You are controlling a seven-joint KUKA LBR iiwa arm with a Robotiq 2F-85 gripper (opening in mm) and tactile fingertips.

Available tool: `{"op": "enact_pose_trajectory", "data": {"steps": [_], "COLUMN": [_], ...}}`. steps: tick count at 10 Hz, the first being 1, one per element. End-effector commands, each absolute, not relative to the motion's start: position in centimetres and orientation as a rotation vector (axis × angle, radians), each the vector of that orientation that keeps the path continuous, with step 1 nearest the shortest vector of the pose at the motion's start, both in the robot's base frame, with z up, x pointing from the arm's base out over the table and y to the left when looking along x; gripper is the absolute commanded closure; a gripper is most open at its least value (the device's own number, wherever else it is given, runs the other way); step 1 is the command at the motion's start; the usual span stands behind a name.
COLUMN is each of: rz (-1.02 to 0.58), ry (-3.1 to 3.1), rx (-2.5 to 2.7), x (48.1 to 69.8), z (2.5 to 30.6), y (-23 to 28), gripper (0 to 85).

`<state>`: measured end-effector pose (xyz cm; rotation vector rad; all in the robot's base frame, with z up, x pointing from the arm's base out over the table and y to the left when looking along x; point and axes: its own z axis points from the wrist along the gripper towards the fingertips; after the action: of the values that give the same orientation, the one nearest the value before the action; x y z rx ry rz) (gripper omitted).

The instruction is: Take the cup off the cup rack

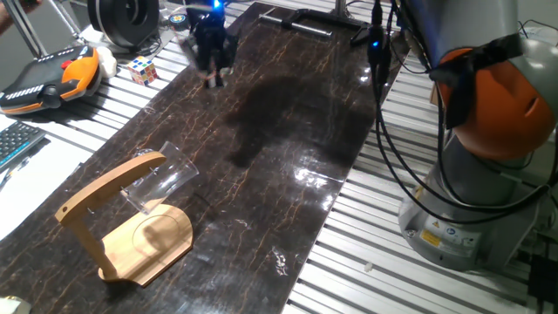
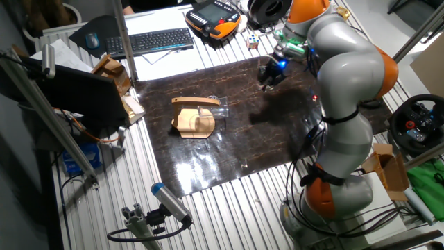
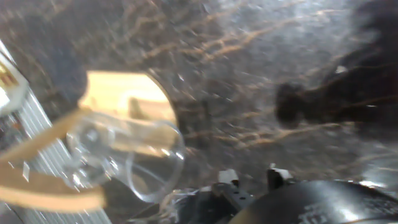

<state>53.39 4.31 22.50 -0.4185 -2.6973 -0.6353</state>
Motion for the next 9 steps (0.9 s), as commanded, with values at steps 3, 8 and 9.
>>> {"op": "enact_pose_trajectory", "data": {"steps": [3,8,9], "rz": [-0.691,-0.742,-0.728], "ry": [-2.687,-2.696,-2.699], "rx": [-0.447,-0.542,-0.538], "x": [54.8,53.0,53.0], "z": [20.7,19.4,19.7], "y": [8.4,10.1,10.1], "gripper": [45.3,45.7,46.0]}}
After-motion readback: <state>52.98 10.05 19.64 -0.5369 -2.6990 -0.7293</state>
